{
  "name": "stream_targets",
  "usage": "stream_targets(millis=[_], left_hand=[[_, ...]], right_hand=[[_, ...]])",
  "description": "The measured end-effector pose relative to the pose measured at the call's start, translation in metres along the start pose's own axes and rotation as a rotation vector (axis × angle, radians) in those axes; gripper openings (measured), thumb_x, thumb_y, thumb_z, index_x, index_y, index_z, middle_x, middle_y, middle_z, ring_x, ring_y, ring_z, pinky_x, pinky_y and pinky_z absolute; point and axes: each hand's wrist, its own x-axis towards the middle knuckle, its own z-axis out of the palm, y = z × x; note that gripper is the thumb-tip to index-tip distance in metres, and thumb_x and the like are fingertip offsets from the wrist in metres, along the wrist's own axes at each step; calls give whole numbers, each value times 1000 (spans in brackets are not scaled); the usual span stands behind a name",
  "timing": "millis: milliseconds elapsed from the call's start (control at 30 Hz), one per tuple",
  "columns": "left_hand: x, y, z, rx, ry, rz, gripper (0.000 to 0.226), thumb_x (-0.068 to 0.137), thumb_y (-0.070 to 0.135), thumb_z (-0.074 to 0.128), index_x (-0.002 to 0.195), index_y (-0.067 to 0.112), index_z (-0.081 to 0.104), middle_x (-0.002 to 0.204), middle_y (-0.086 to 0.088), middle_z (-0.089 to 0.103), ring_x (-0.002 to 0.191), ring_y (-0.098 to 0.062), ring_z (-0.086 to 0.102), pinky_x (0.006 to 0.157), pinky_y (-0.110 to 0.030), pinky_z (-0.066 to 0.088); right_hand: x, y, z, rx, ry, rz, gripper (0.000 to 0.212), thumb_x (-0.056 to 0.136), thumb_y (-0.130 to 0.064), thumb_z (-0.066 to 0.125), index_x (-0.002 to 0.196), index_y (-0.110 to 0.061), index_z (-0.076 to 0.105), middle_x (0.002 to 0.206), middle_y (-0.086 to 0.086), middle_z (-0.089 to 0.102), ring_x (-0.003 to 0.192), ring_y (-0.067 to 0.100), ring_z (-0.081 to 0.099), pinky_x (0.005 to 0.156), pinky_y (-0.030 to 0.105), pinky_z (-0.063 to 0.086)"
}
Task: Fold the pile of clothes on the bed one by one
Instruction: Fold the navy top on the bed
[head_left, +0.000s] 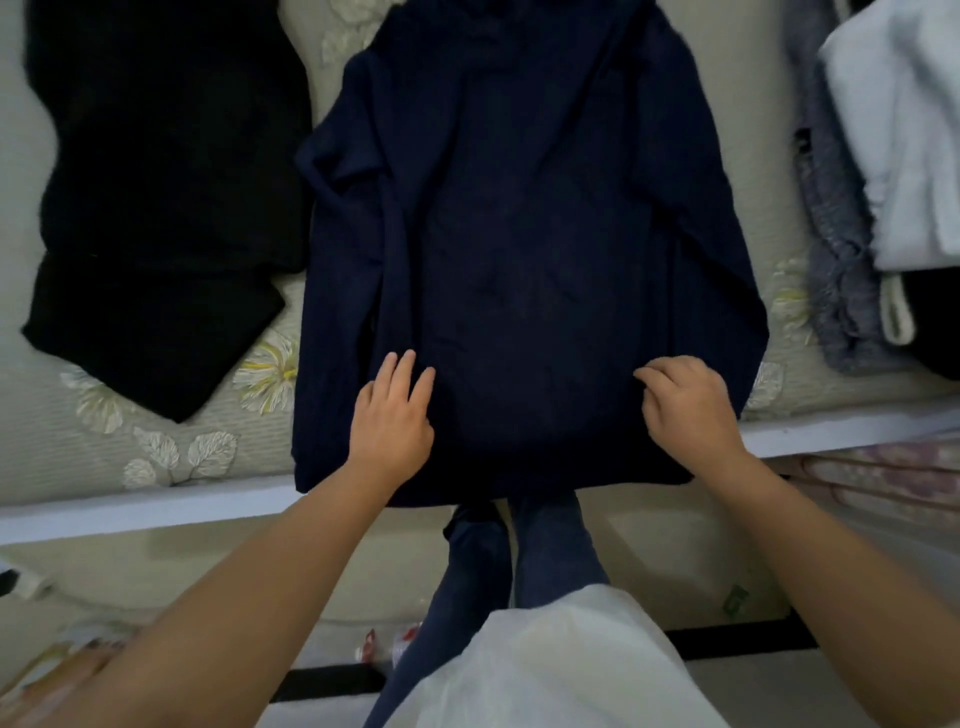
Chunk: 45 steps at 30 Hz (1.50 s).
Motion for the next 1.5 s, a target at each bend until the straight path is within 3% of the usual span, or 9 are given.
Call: stream_targets(millis=[67,200,400,533,700,867,1033,1133,1500], left_hand=[[10,-2,-1,35,-106,-38,55,95,29,37,144,17,15,152,-11,12,140,-26,10,109,-39,21],[36,4,-22,115,-164,-96,33,96,33,32,123,17,43,120,-6,50,110,-25,48,89,-35,34],[101,6,-73,-28,-62,-123,27,96,27,33,108,12,53,109,-5,55,99,-22,51,70,-29,36],[164,-6,-116,-175,176,-209,25,95,23,37,106,7,54,107,-10,56,98,-26,51,71,-34,40],[246,-37,-157,-269,442,-294,32,94,15,41,121,0,50,121,-19,51,110,-35,45,84,-45,39],[332,-71,-182,-334,472,-448,42,95,26,41,128,-1,42,128,-23,46,120,-37,39,94,-47,32],[378,-83,-189,-507,432,-412,29,95,23,44,99,-2,58,104,-24,61,99,-38,53,79,-39,38],[387,-94,-191,-460,420,-344,25,95,16,41,96,-5,55,104,-26,56,95,-39,52,76,-41,36],[458,-131,-247,-159,567,-149,16,97,13,33,90,2,43,87,-29,59,77,-43,57,58,-39,29]], right_hand=[[19,9,-3,-36,-10,109,24,67,12,68,91,9,67,90,26,66,81,43,61,67,51,51],[57,31,-7,-59,-100,185,25,81,2,59,104,8,64,108,27,61,102,43,53,82,50,40],[139,54,-26,30,3,179,18,78,3,63,95,10,66,97,26,65,94,43,58,78,50,46],[216,71,-36,4,69,101,17,79,1,65,93,10,67,93,26,66,91,43,59,76,49,46],[324,87,-41,-39,65,242,34,92,-19,50,118,1,56,118,22,57,111,37,47,88,44,38],[402,103,-35,35,11,434,47,94,-34,45,130,-5,42,134,19,44,122,37,37,98,46,31],[451,111,-29,93,-120,524,36,90,-33,54,110,-4,58,116,19,58,111,35,49,92,41,38],[463,112,-31,93,-160,436,24,91,-16,53,103,5,56,108,25,58,103,37,52,74,33,34],[508,148,-46,-248,79,261,17,95,-9,41,91,6,47,94,29,52,75,43,53,57,40,30]])
